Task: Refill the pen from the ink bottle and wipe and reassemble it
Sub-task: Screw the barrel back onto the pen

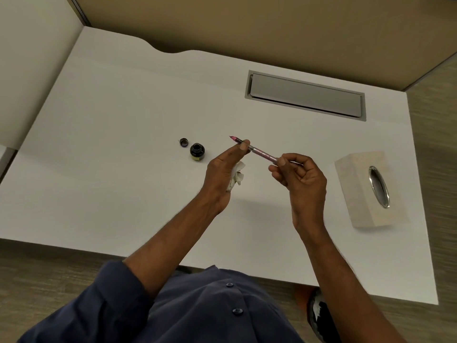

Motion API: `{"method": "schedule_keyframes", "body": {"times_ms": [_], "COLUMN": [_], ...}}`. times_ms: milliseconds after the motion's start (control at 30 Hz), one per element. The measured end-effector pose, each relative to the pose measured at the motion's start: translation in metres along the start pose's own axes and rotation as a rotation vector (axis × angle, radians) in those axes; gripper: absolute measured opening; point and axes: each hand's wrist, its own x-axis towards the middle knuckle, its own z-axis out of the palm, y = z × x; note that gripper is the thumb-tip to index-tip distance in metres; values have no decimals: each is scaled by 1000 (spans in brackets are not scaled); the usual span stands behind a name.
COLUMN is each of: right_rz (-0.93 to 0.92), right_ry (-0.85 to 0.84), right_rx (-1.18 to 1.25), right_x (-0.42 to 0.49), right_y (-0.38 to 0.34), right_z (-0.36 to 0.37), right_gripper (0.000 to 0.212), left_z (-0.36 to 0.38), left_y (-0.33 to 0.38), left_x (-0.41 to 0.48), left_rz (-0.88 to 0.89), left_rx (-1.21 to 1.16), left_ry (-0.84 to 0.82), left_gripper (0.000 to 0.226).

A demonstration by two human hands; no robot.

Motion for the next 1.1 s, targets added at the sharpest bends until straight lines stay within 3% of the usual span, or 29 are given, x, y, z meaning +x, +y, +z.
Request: {"method": "schedule_keyframes", "body": {"times_ms": [233,533,833,1100], "right_rz": [8,-5,-20,-24], "right_ry": [88,63,-28,-68], "right_rx": [-95,-145,-151,-176], "right_x": [2,-3,-15,-22], "right_y": [4,7,9,15], "right_z": [-3,-5,-6,-3], "right_gripper": [23,20,13,12], "left_z": [-3,-6,-5,-9], "left_y": [0,-1,-1,-6], "left_x": [-4,-4,-4,2], "left_rz": [6,-23,-39,-100], "left_rx": [98,-1,-193,-453], "left_ry": [-36,20,-7,-16], "left_gripper": [45,18,41,48]}}
